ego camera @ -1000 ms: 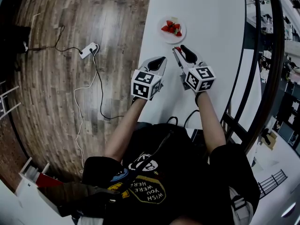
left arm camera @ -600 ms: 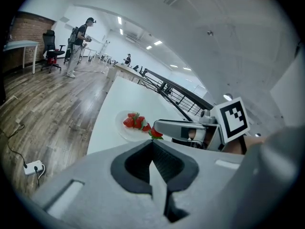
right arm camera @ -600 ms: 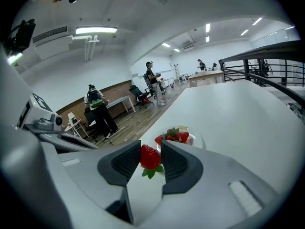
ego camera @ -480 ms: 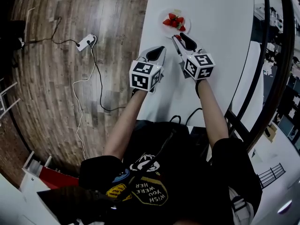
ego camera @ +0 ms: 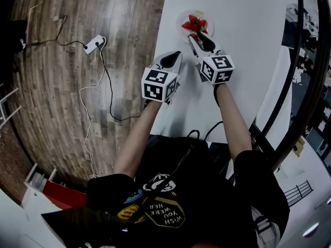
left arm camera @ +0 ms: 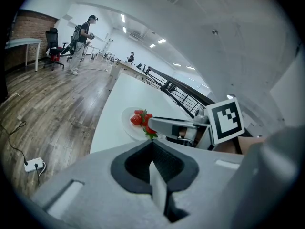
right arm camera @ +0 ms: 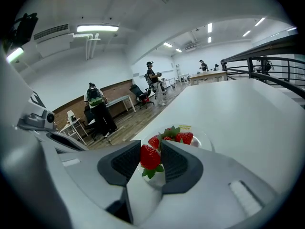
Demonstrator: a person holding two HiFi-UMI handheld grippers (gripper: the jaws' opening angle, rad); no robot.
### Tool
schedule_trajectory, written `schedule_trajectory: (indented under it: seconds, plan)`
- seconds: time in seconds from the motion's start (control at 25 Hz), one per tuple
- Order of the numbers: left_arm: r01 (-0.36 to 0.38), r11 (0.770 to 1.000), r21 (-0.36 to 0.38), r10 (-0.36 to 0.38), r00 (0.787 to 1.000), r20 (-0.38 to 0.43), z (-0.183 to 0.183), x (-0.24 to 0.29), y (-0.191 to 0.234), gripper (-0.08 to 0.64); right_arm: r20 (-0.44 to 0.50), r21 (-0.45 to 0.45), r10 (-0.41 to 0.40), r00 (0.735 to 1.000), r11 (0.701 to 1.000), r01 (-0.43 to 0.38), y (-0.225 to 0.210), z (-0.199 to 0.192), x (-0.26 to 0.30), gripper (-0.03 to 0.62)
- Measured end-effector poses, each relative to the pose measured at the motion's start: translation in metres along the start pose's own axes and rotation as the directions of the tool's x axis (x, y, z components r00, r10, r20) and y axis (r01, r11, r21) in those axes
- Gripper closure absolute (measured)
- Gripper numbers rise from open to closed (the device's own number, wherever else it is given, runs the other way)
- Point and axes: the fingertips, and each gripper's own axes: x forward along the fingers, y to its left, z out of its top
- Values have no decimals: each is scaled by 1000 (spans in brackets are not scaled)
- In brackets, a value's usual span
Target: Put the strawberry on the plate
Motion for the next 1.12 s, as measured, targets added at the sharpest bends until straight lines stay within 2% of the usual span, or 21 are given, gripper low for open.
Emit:
schedule_trajectory:
  seconds: [0.32, 0.48, 0.6, 0.84, 1.12]
  plan:
    - [3, 1000, -5, -3, 1000, -18, -11, 0, -1, 557, -16, -58, -11, 1000, 998, 10, -4, -12, 17, 459]
    - [16, 1000, -8, -17, 999, -28, -17, -3, -6, 557, -21, -128, -46, 999, 991, 43, -6, -14, 19, 459]
    - [23, 1000, -5, -24, 999, -29, -17, -6, -8, 557, -21, -148, -69, 997, 987, 65, -6, -15, 19, 456]
    - [25, 1000, 10, -25, 999, -26, -15, -15, -11, 557, 17, -110, -94, 995, 989, 96, -4, -11, 5, 430]
    - [29, 999, 36, -29, 1000, -12, -8, -35, -26, 557, 95, -44, -167, 981, 984, 172, 11, -5, -65, 488]
